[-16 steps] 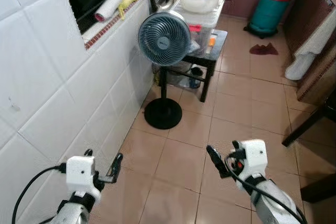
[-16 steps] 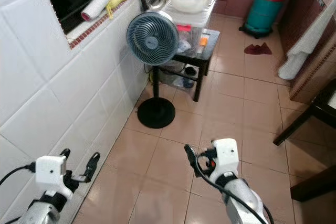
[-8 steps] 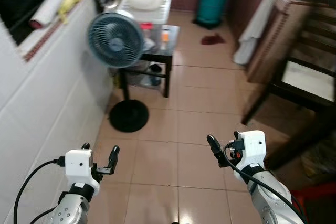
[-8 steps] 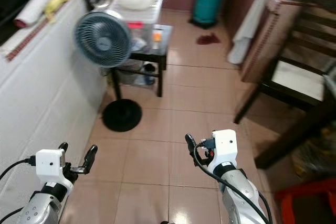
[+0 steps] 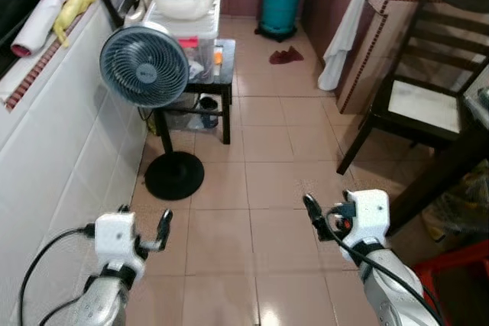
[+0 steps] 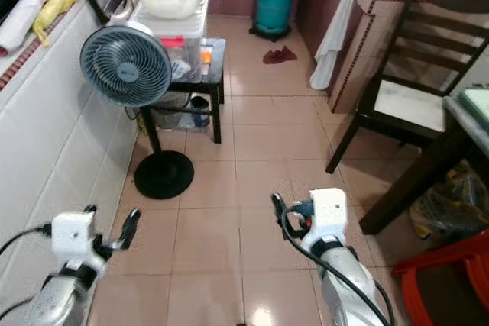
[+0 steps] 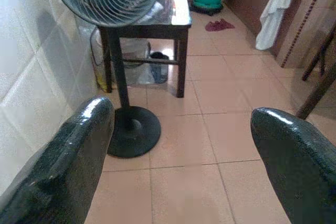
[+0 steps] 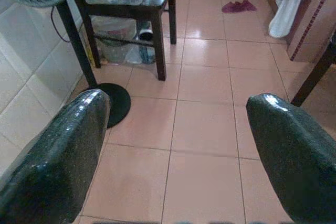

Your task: Setting the table

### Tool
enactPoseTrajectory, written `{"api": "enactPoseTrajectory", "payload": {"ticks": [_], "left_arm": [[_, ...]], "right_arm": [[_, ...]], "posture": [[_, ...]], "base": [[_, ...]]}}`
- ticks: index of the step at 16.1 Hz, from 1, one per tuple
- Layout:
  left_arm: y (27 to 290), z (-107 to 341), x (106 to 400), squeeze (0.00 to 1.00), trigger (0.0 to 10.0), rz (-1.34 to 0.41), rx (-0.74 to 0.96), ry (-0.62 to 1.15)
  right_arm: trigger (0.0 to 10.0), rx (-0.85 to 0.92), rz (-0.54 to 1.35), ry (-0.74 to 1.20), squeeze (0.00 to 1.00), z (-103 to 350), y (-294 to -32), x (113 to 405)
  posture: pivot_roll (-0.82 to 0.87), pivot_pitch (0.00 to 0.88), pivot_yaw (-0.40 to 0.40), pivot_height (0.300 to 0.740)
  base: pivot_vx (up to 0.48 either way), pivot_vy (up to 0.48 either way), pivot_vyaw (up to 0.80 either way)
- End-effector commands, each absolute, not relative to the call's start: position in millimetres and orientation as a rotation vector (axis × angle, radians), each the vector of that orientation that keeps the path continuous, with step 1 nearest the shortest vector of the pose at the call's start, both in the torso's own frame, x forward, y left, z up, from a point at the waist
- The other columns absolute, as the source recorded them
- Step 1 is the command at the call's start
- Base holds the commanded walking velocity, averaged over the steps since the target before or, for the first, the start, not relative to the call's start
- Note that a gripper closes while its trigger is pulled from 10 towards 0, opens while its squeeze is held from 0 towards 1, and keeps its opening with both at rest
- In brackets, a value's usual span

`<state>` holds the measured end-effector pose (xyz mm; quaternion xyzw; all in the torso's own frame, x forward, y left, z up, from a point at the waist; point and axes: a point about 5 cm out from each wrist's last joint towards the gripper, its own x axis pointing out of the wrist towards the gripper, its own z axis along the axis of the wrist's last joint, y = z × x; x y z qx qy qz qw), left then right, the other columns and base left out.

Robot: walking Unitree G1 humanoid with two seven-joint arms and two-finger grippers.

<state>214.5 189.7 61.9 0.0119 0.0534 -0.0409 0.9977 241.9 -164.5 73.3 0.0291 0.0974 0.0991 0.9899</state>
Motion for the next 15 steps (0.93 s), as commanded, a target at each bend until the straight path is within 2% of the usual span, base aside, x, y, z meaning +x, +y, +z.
{"api": "enactPoseTrajectory", "payload": {"ticks": [1, 7, 9, 12, 14, 15], "left_arm": [[189, 66, 213, 0.00, 10.0, -0.092, 0.065, 0.100], [180, 67, 224, 0.00, 10.0, -0.171, 0.095, 0.117], [170, 66, 223, 0.00, 10.0, -0.196, 0.077, 0.123], [164, 72, 233, 0.00, 10.0, -0.230, 0.080, 0.099], [171, 81, 240, 0.00, 10.0, -0.188, 0.077, 0.052], [176, 82, 238, 0.00, 10.0, -0.129, 0.052, 0.053]], "right_arm": [[10.0, 0.067, 0.196, 0.180, 0.00, 75, -161, 239], [10.0, 0.078, 0.085, 0.161, 0.00, 70, -170, 228], [10.0, 0.083, 0.047, 0.160, 0.00, 73, -174, 224], [10.0, 0.072, 0.077, 0.152, 0.00, 78, -166, 229], [10.0, 0.051, 0.136, 0.145, 0.00, 77, -158, 243], [10.0, 0.062, 0.157, 0.130, 0.00, 83, -158, 253]], "posture": [[-0.01, 0.092, 0.040, 0.740], [-0.09, 0.126, 0.108, 0.740], [-0.13, 0.114, 0.086, 0.740], [-0.10, 0.102, 0.055, 0.740], [-0.06, 0.053, 0.021, 0.740], [-0.05, 0.061, 0.015, 0.740]], "base": [[0.000, 0.000, 0.00], [0.000, 0.000, 0.00], [0.000, 0.000, 0.00], [0.000, 0.000, 0.00], [0.000, 0.000, -0.80], [0.000, 0.000, -0.80]]}}
